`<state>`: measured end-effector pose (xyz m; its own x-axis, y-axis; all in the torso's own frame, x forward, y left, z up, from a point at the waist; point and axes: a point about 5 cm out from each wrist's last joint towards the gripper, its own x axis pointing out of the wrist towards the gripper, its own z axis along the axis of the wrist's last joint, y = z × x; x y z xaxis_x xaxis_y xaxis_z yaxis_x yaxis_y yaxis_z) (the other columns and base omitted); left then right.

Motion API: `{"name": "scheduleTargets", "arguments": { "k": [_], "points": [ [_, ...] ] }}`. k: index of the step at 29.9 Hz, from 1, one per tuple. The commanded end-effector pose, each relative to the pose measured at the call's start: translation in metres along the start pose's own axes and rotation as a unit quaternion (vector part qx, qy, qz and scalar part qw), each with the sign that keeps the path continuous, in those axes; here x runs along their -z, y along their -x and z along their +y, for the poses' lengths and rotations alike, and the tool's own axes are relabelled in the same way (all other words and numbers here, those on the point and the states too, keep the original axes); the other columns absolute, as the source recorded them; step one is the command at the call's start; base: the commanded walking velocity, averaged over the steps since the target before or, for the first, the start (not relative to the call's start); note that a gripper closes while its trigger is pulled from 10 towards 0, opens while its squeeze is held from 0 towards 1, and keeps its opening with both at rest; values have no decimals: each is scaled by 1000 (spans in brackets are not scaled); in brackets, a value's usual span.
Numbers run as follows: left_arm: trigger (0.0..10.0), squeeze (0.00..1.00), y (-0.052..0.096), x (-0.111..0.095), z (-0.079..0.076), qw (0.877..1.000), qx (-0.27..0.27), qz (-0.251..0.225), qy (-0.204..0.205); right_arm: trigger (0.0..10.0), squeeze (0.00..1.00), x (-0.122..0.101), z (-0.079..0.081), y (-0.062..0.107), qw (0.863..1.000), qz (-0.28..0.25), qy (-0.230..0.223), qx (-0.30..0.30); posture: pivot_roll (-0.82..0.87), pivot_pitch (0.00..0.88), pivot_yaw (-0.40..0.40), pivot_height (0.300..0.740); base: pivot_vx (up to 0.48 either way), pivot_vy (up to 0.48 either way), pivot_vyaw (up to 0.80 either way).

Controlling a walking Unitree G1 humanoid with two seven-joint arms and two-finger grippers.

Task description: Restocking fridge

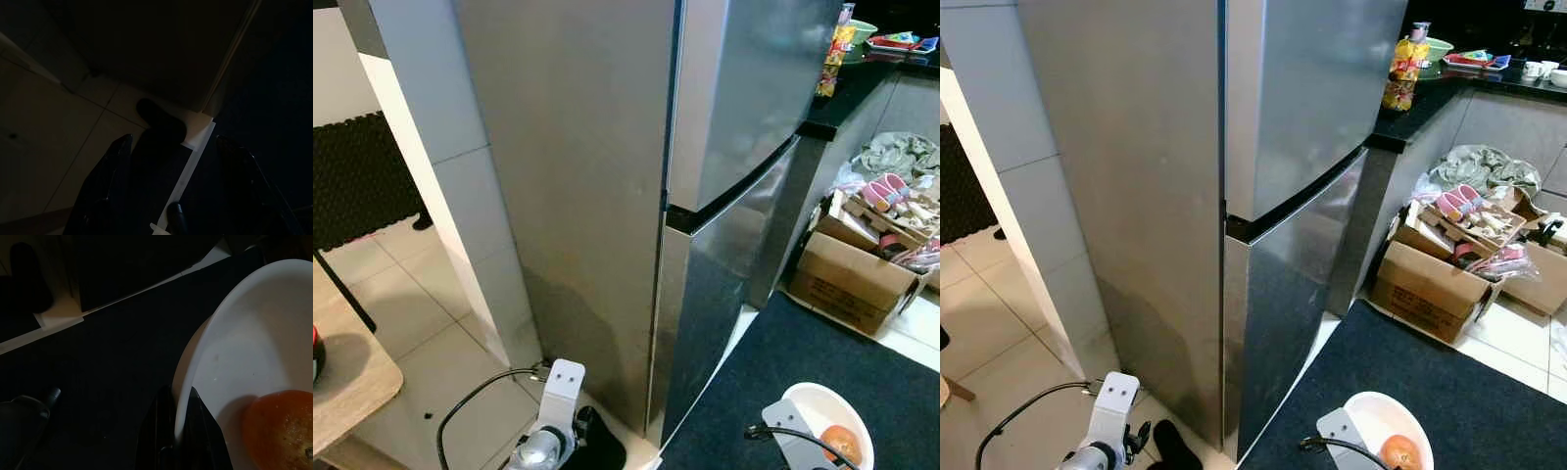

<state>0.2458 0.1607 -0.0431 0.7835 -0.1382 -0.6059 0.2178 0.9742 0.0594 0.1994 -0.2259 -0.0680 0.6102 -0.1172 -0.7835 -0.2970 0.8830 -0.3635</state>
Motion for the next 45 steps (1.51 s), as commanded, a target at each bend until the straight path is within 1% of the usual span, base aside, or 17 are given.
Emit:
{"name": "scheduleTargets", "arguments": {
  "k": [1,9,10,12,30,39,41,45],
  "points": [
    [10000,0,0,-1,3,1000,-5,-1,-1,10000,0,-8,-4,-1,1000,-13,6,4,-58,0,-40,740,0,-379,0],
    [10000,0,0,-1,2,1000,-4,-1,-3,10000,0,-8,-4,-1,1000,-13,7,4,-59,0,-39,740,0,-456,0],
    [10000,0,0,0,3,1000,-5,0,11,10000,0,-8,-4,-1,1000,-13,7,4,-59,0,-36,740,0,0,0],
    [10000,0,0,-1,4,1000,-9,-4,21,10000,0,-8,-4,-1,1000,-13,7,4,-59,0,-36,740,0,0,0],
    [10000,0,0,-3,4,1000,-5,-5,7,10000,0,-8,-3,-1,1000,-12,5,5,-62,0,-30,740,0,0,0],
    [10000,0,-1,-4,3,1000,-4,-4,16,10000,0,-7,-4,-1,1000,-12,9,5,-62,2,-31,740,0,-433,0],
    [10000,0,-1,-3,3,1000,-8,-5,27,10000,0,-7,-4,-1,1000,-11,10,5,-62,2,-31,740,0,0,0],
    [10000,0,-1,-3,3,999,-11,-6,30,10000,0,-7,-4,-1,1000,-11,11,5,-64,4,-36,740,0,0,0]
  ]
}}
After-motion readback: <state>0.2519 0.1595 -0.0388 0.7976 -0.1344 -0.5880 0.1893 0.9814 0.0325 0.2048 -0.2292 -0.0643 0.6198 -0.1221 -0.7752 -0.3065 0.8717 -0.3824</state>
